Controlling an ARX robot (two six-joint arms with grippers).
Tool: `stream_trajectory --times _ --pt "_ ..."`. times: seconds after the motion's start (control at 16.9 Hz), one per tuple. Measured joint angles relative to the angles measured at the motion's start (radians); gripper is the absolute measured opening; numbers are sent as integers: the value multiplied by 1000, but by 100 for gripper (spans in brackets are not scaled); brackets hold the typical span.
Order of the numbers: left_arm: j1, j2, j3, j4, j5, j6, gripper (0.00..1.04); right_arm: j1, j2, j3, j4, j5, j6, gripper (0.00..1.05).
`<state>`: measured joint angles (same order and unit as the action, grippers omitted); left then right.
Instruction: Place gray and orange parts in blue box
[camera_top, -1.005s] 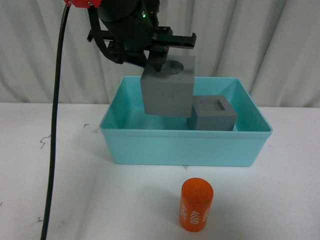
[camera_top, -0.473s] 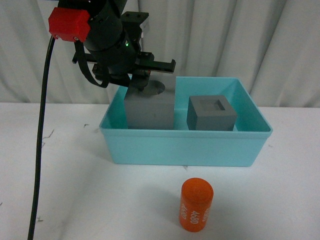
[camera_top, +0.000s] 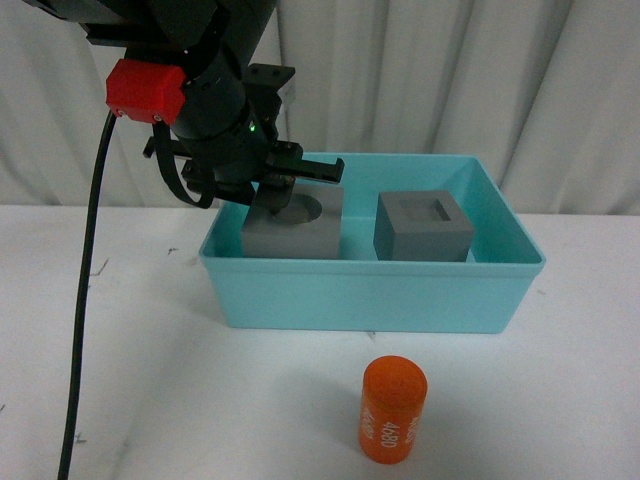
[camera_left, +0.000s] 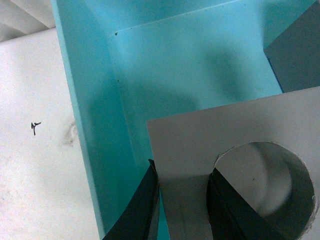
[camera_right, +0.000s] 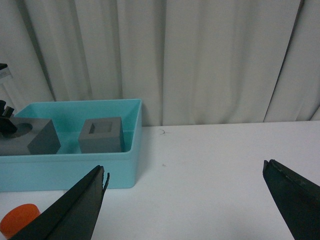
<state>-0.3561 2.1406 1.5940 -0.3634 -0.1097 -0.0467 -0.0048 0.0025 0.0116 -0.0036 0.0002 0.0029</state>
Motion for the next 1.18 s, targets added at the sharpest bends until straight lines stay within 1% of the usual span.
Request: stream_trajectory --times 0.12,0.41,0.53,0.59,0.65,0.83,0.89,0.95,1.0,1.06,1.12,1.18 --pt "0 0 -1 -1 -6 2 23 0 0 0 0 0 0 98" --pt "0 -4 -6 6 -14 11 76 0 0 0 0 0 0 98" --pt "6 -36 -42 12 -3 20 96 0 0 0 0 0 0 98" --pt "8 -78 -75 39 17 21 99 0 0 0 0 0 0 98" --pt "8 -148 -125 94 56 22 98 0 0 0 0 0 0 98" --pt "13 -426 -301 299 73 55 98 0 0 0 0 0 0 98" --pt "19 -508 -361 338 76 55 98 0 0 0 0 0 0 98" --pt "21 -580 -494 594 -38 54 90 0 0 0 0 0 0 98" --pt "45 -658 -652 811 -145 53 77 0 0 0 0 0 0 98" --pt "84 -723 -796 964 -156 53 65 0 0 0 0 0 0 98" --pt "125 -786 -927 1070 -143 51 50 0 0 0 0 0 0 98" --pt "145 -836 -1019 1109 -117 50 38 0 0 0 0 0 0 98"
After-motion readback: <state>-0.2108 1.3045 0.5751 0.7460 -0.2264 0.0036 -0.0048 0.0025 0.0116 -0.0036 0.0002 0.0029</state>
